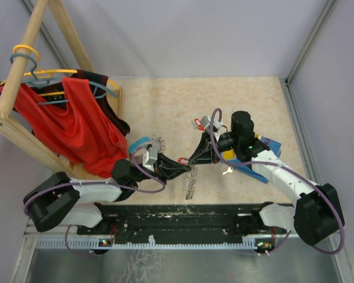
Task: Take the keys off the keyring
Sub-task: Remove the key from the keyring.
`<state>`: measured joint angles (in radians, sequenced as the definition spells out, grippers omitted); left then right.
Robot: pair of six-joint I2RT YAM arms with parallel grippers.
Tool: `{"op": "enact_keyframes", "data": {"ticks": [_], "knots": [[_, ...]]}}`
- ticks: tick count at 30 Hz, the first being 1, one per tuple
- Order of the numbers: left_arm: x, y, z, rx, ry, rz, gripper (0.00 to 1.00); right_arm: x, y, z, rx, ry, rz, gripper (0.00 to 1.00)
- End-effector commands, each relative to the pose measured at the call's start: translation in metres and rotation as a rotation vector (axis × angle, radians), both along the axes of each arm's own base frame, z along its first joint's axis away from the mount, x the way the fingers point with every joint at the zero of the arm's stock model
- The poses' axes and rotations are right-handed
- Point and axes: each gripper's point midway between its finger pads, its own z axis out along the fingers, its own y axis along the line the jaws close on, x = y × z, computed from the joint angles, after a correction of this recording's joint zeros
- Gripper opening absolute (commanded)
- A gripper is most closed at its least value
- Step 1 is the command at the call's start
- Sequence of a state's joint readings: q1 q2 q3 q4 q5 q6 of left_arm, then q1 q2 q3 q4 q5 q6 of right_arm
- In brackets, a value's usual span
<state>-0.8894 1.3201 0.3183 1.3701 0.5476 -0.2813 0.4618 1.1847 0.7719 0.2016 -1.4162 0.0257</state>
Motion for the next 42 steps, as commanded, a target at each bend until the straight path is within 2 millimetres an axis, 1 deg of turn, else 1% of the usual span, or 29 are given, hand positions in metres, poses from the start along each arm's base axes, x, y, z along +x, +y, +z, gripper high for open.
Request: {"op": "enact_keyframes", "data": {"ticks": [1,7,14,18,28,34,40,41,42], "knots": [[0.0,0.0,0.019,-0.046,-0.041,-0.012,0.01,-0.003,-0.002,0.016,0.049,-0.092,0.03,0.0],[-0.001,0.003,0.021,-0.054,-0.041,-0.005,0.0,-0.002,-0.003,0.018,0.051,-0.097,0.025,0.0],[0.006,0.013,0.025,-0.081,-0.027,0.069,0.0,0.002,-0.01,0.021,0.057,-0.111,0.005,0.0],[0.008,0.019,0.029,-0.099,-0.032,0.103,0.0,0.005,-0.01,0.019,0.055,-0.111,-0.003,0.0],[0.011,0.032,0.032,-0.135,-0.024,0.162,0.0,0.008,-0.01,0.013,0.051,-0.115,-0.022,0.0],[0.01,0.034,0.035,-0.169,-0.01,0.16,0.0,0.009,-0.009,0.012,0.078,-0.128,-0.037,0.0],[0.006,0.032,0.031,-0.171,-0.009,0.133,0.0,0.006,-0.009,0.018,0.111,-0.138,-0.047,0.0],[0.006,0.032,0.03,-0.171,-0.011,0.131,0.01,0.006,-0.009,0.019,0.111,-0.136,-0.047,0.0],[0.005,0.033,0.029,-0.172,-0.009,0.129,0.09,0.006,-0.009,0.019,0.11,-0.134,-0.047,0.0]]}}
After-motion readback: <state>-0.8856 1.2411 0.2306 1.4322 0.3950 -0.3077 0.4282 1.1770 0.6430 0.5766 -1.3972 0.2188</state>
